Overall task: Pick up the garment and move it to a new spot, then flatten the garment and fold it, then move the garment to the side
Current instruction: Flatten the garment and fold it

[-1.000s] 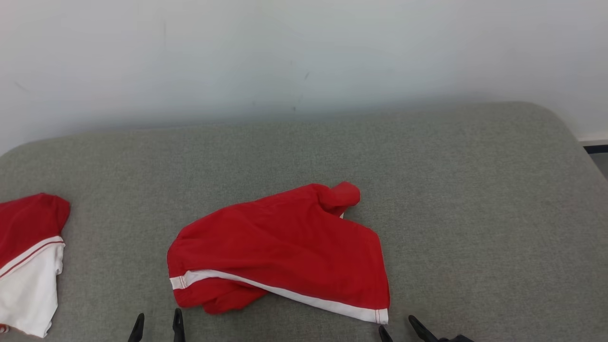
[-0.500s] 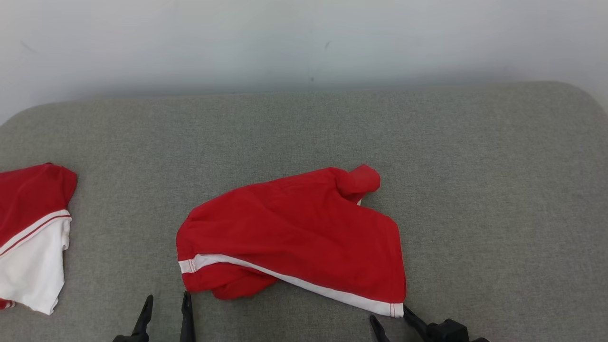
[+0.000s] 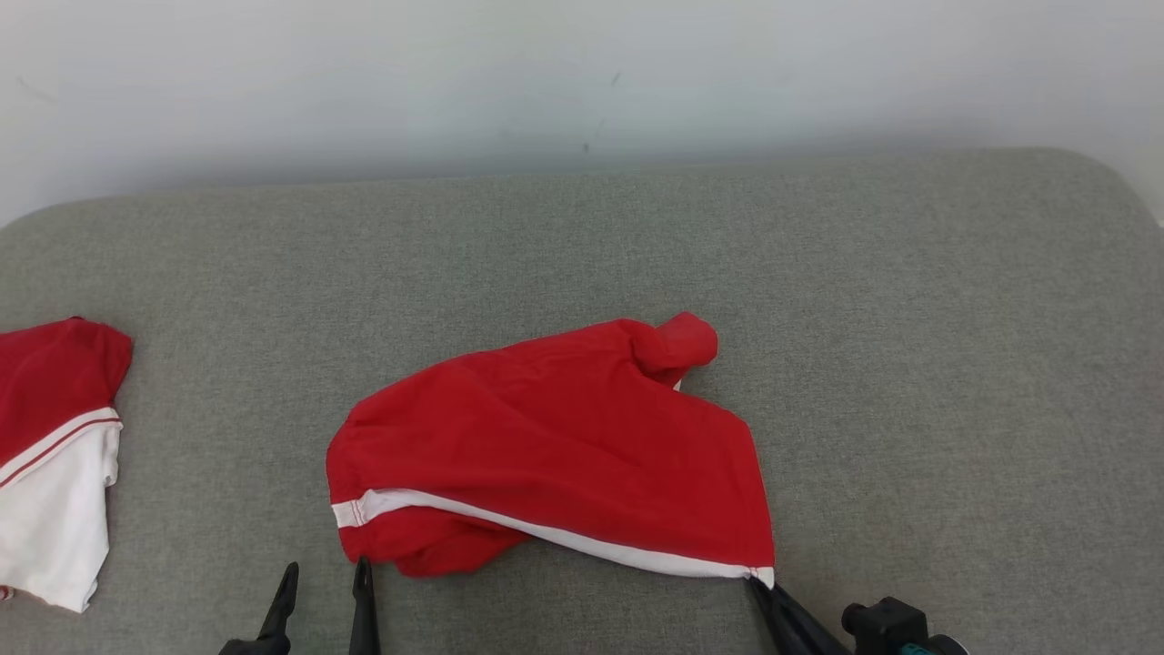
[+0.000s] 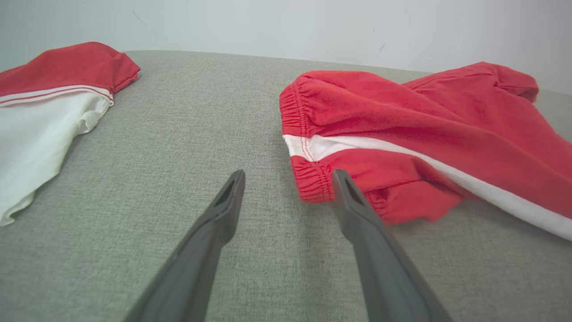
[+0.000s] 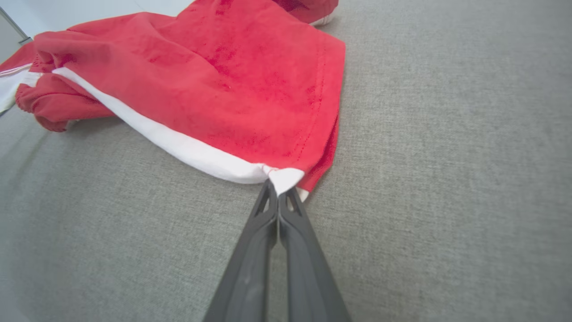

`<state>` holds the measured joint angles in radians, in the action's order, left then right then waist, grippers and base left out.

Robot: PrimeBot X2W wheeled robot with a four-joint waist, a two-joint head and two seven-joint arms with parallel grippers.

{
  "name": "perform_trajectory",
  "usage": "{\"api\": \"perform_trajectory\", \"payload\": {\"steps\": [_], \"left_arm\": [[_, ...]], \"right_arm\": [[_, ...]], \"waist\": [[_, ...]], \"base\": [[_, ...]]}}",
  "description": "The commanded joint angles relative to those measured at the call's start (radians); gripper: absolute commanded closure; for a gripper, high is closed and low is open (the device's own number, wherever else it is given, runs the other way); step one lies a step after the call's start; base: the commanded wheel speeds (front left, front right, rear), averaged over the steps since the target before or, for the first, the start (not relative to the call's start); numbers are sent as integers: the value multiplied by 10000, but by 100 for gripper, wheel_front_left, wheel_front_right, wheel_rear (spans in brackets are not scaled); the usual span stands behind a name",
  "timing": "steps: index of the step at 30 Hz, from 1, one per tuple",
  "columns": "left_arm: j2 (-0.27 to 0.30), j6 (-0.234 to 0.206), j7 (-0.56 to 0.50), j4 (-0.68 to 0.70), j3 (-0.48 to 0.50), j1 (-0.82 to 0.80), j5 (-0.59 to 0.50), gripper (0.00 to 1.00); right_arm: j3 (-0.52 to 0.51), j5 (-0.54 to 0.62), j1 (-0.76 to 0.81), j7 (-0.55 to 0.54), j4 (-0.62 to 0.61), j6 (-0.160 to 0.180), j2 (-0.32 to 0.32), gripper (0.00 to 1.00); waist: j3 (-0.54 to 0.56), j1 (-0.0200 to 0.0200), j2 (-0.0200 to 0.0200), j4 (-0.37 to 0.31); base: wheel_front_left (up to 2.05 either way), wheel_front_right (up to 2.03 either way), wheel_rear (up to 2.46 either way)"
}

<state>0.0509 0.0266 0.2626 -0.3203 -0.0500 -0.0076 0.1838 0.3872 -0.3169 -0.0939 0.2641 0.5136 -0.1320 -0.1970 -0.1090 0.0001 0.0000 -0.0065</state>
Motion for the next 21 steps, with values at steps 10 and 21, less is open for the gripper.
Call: {"api": "perform_trajectory", "payload": {"steps": [10,21], "left_arm": [[-6,444,34,-104,-279,-172,561,0],[-3,966,34,-75,-539,-410,1175,0]], "right_arm": [[-864,322,88,2,-41,24,-269,100],[-1056,527,-75,2,-8,24,-141,100]], "waist": [[-8,-1,0,-212],[-128,-1,0,-245]], "base": [[0,0,0],[0,0,0]]}}
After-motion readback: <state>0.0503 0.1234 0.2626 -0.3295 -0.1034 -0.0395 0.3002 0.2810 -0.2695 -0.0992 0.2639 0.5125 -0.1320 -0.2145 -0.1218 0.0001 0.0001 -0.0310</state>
